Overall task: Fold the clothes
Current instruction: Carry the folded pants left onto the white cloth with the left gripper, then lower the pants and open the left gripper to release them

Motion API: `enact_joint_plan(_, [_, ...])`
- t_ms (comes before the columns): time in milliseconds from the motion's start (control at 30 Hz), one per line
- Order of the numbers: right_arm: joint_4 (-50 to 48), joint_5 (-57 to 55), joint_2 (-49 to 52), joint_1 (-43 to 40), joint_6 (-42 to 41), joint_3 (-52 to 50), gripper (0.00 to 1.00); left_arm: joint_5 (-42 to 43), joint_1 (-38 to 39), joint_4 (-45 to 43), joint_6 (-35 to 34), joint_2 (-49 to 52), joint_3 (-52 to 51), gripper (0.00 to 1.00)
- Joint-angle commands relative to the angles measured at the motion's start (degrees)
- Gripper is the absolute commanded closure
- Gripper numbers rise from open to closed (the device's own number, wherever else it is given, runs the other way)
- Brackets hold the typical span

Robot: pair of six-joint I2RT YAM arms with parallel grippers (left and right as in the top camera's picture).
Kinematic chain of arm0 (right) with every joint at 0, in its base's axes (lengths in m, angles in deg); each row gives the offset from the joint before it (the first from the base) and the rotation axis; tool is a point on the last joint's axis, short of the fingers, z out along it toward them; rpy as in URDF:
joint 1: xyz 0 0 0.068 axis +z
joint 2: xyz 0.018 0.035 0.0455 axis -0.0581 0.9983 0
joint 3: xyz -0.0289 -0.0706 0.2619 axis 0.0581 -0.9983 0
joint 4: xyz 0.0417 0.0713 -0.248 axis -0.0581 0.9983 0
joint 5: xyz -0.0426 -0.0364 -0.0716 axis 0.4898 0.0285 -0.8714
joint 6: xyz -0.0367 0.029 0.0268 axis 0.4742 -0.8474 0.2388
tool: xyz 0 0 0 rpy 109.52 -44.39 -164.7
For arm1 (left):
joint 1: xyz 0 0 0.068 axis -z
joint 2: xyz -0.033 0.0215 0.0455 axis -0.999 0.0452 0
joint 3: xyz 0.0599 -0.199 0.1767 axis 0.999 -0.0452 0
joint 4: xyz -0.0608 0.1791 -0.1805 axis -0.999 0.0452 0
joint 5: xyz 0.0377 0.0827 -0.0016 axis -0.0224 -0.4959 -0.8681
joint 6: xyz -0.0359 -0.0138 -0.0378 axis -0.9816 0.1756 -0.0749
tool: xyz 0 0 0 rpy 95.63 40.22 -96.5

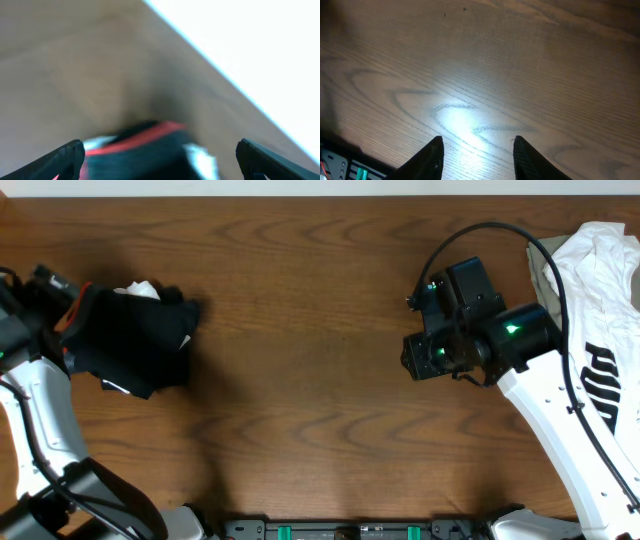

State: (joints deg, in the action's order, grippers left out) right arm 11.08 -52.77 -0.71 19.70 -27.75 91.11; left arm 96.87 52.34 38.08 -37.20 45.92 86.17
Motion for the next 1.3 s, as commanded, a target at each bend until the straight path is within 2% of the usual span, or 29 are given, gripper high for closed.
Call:
enact_joint_plan(0, [0.2,0.28,0.37,-0.9,0.24,0.17,0.57,20.0,0.15,0.46,-2.23,-0.5,1.68,0.02])
enact_joint_plan(33, [0.2,0.28,0.37,-0.9,0.24,0.17,0.57,21.24,0.17,0.79,-4.09,0.09,1.49,0.02])
enact_joint_plan(267, [0.2,0.31,0.37,-0.87,0.22,0.17,0.57,30.88,0.35,0.66,-4.26,8.11,-0.04,0.02])
enact_joint_plan(467, [0.72,0.33,0.37,-0.87,0.2,0.17,0.57,31.17,0.37,4.44,-3.13,19.69,-0.07,0.02])
enact_joint_plan(633, [0.79,0.31,0.37,-0.87,0.22,0.17,0.57,31.17,0.39,3.08,-2.95,28.22,-0.04,0.02])
enact_joint_plan(733, [0.83,0.31,0.37,-0.87,0.22,0.17,0.57,31.17,0.39,3.28,-0.35,30.53,-0.07,0.02])
enact_joint_plan(1033, [0.81,0.28,0.37,-0.9,0.22,0.17,0.57,34.21,0.59,2.6,2.19,26.82,0.42,0.02])
enact_joint_plan(1267, [0.79,0.28,0.37,-0.9,0.22,0.17,0.57,34.38,3.17,2.93,2.19,13.35,0.46,0.02])
